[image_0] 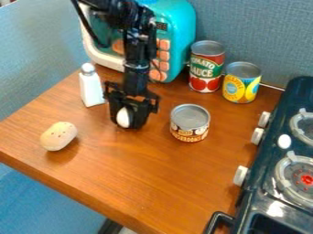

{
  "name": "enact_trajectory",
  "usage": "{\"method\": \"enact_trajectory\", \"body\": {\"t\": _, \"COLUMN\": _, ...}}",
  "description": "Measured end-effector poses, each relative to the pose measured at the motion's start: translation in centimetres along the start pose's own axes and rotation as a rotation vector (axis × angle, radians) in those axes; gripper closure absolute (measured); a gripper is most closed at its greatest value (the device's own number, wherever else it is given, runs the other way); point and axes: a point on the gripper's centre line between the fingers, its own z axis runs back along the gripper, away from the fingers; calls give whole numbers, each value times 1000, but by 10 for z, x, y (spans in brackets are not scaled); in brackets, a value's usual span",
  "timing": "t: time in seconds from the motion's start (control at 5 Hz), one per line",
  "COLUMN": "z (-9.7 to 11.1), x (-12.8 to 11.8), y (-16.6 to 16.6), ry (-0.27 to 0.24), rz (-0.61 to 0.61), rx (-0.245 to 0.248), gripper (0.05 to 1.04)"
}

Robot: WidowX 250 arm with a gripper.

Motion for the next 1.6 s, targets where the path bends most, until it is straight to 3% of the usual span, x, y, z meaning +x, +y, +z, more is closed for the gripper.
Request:
{"method": "enact_trajectory", "body": {"t": 0.6, "z": -1, "x": 7, "y": 5, "ry": -5, "rz": 15, "rx": -6, "gripper": 323}}
{"method": "enact_trajectory", "body": {"t": 0.8, "z": -3, "x": 1, "y": 9, "ry": -6, "rz": 36, "rx": -43, "gripper": 91}}
{"method": "enact_trajectory", "body": {"t": 1.2, "z": 2, "x": -11, "y": 6, "ry": -40, "rz": 33, "rx": -74, "gripper": 83}}
{"method": "enact_trajectory", "body": {"t": 1.4, "z": 25, "x": -20, "y": 9, "ry": -113, "rz": 31, "rx": -67, "gripper": 83}}
{"method": "enact_trajectory", "body": {"t": 1.6, "z": 55, "x": -36, "y": 1, "ry": -122, "rz": 10, "rx": -2, "gripper": 83}}
